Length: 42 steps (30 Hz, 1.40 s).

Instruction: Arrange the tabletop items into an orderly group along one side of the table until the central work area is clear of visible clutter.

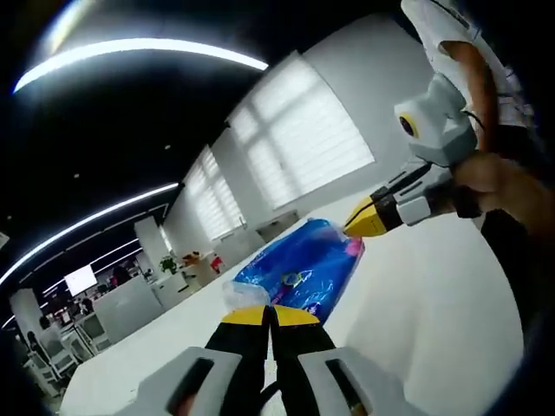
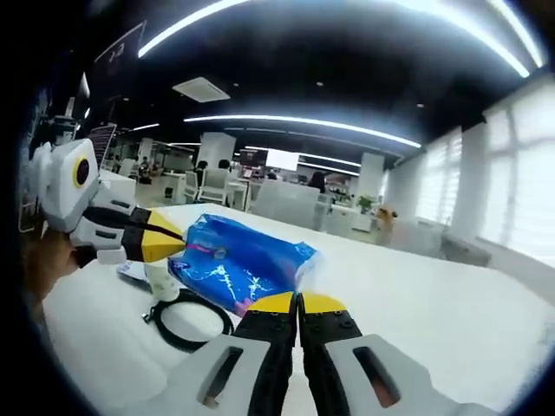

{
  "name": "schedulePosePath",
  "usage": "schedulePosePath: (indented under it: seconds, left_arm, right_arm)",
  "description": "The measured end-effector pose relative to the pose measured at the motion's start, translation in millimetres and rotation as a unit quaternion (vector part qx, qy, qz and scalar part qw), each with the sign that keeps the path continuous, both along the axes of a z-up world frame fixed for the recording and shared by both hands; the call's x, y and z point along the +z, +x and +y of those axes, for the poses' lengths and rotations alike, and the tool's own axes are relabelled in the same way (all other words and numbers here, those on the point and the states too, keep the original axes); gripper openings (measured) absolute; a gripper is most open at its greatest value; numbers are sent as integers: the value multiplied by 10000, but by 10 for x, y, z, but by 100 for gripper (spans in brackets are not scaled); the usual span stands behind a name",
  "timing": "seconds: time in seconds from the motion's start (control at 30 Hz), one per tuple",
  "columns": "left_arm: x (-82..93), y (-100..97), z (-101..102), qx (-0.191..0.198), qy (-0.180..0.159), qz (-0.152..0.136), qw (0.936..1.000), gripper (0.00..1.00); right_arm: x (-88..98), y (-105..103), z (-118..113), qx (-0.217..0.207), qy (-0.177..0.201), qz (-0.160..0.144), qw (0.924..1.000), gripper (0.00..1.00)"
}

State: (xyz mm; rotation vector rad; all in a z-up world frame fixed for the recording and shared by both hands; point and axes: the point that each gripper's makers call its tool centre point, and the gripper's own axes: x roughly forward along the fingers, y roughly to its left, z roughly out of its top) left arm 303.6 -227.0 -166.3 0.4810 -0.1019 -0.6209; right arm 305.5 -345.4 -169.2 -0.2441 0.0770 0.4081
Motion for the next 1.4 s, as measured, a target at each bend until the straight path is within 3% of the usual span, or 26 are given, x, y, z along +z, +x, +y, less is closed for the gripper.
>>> schedulePosePath:
  seconds: [1.17, 1.4]
  left_arm:
    - [-403, 188, -296, -101, -251, 109, 9996, 0]
    - [-599, 221, -354, -164, -266, 343, 9989, 0]
  right_arm:
    - [-394, 129, -327, -271, 60, 161, 9995, 0]
    - [-569, 161, -386, -308, 75, 300, 9990, 0]
